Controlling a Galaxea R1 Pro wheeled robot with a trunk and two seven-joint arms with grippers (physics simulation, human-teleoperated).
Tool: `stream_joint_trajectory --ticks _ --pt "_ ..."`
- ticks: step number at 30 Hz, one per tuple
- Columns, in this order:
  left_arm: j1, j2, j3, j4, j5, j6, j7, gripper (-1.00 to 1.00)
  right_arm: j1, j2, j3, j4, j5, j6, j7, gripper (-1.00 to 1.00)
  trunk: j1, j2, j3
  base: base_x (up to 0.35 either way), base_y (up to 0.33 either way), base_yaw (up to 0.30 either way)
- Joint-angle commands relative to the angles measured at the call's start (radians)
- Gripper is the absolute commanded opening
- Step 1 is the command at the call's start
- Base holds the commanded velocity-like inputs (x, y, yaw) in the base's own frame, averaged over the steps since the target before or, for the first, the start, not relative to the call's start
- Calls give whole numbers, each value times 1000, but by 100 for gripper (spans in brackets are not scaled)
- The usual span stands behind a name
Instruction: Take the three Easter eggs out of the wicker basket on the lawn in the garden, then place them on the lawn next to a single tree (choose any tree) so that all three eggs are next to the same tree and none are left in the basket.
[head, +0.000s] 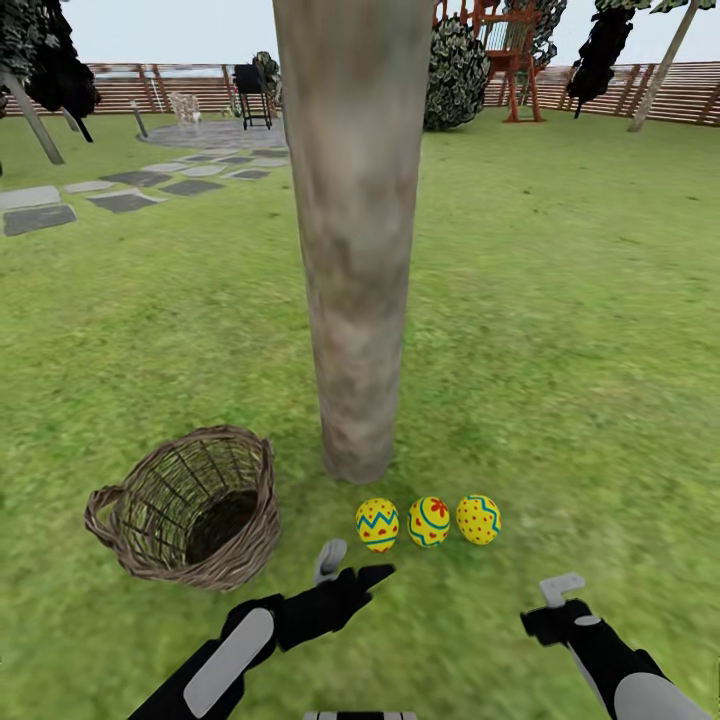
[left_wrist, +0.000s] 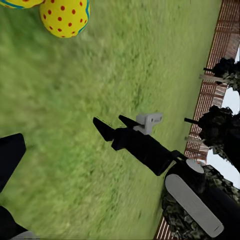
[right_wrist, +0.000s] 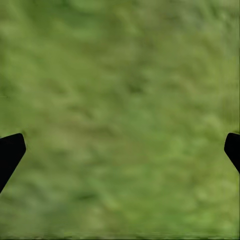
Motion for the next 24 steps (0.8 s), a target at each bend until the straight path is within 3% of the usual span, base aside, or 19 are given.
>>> stream_joint_trajectory --ticks 1,18,24 --pt "-1 1 -3 5 5 1 -1 100 0 1 -8 6 9 4 8 100 -4 7 3 0 0 0" --pt "1 6 -6 20 5 0 0 100 0 6 -5 64 17 3 0 100 -69 126 56 0 0 0" --pt "1 42 0 100 5 1 -1 100 0 4 -5 64 15 1 -3 100 -92 168 75 0 0 0"
